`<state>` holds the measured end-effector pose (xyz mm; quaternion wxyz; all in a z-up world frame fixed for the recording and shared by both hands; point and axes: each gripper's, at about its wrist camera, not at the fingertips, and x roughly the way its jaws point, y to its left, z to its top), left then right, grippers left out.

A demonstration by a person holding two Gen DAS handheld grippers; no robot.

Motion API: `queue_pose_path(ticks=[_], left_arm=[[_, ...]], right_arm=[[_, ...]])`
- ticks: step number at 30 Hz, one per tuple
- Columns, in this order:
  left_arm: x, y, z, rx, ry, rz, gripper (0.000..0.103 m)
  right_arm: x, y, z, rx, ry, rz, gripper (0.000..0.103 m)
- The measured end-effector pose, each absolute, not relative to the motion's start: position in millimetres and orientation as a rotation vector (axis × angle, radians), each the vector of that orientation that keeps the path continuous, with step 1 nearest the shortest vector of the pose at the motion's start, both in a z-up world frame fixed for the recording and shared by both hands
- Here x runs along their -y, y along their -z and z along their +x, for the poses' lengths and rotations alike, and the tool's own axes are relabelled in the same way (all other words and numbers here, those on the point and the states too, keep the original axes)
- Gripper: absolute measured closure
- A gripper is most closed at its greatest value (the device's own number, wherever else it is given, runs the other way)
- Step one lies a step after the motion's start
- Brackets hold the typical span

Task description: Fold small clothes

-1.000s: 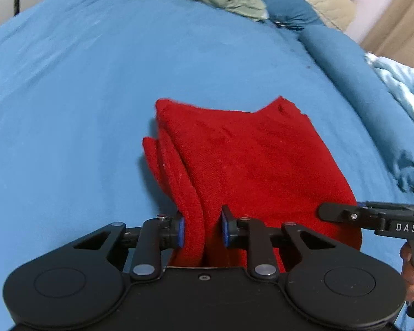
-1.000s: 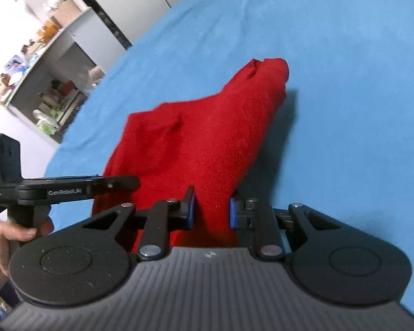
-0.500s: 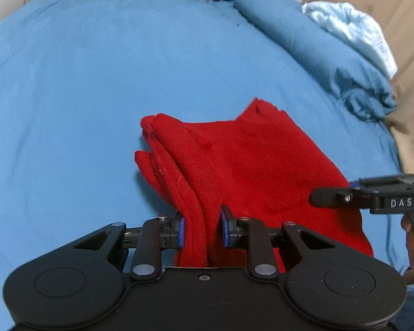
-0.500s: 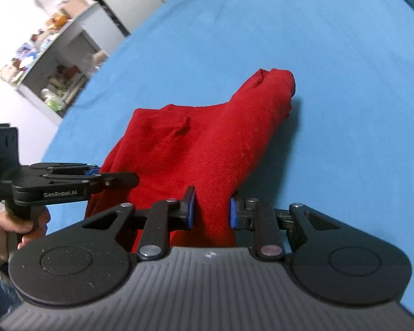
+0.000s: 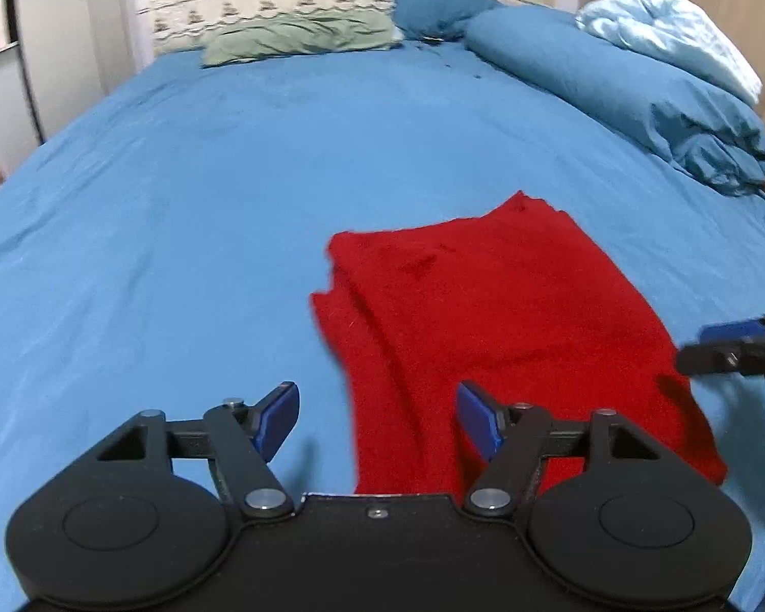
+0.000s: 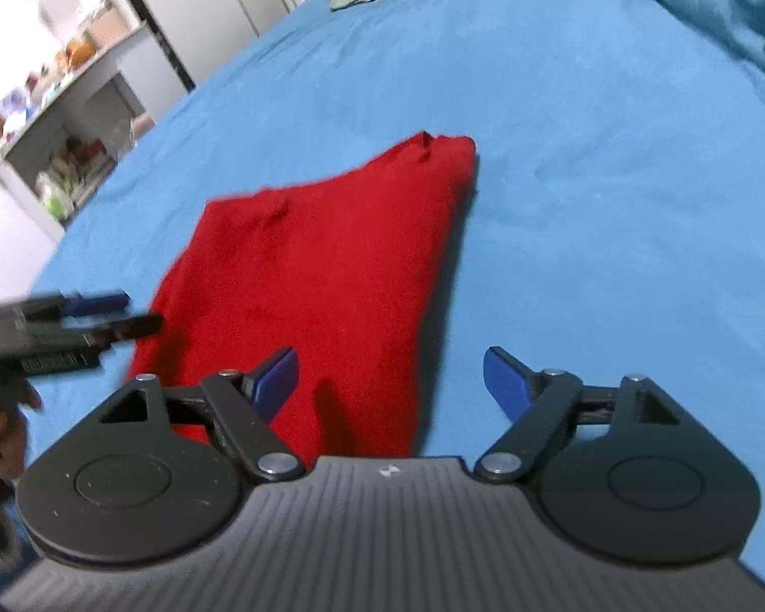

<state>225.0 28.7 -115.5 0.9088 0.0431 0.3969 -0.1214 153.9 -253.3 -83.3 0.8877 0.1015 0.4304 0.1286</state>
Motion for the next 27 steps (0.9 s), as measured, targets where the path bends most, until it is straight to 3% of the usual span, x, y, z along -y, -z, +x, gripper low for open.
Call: queue_pose_path(ticks=[8, 12, 17, 19, 21, 22, 27], left_arm=[[-38, 160, 223, -0.924, 0.219, 0.019, 0.029], [-27, 151, 225, -0.908, 0.199, 0.042, 0.031], [-33, 101, 193, -0.83, 0.172, 0.06, 0.031], [-31, 73, 176, -0.789, 0.153, 0.072, 0.028], [-28, 46, 157, -0.748, 0.139, 0.079, 0.006], [-28, 32, 146, -0.723, 0.128, 0.079, 0.0], [-27, -12, 92, -0.687, 0.064, 0.089, 0.0]], right_arm=[[244, 125, 128, -0.916, -0.202, 0.054, 0.007], [241, 112, 125, -0.906, -0.192, 0.048, 0.007], [243, 59, 98, -0.83, -0.167, 0.084, 0.007], [242, 31, 84, -0.8, -0.149, 0.099, 0.006], [241, -1, 65, -0.771, -0.126, 0.11, 0.002], [240, -14, 57, -0.763, -0.114, 0.111, 0.0], [228, -68, 8, -0.728, -0.038, 0.079, 0.0]])
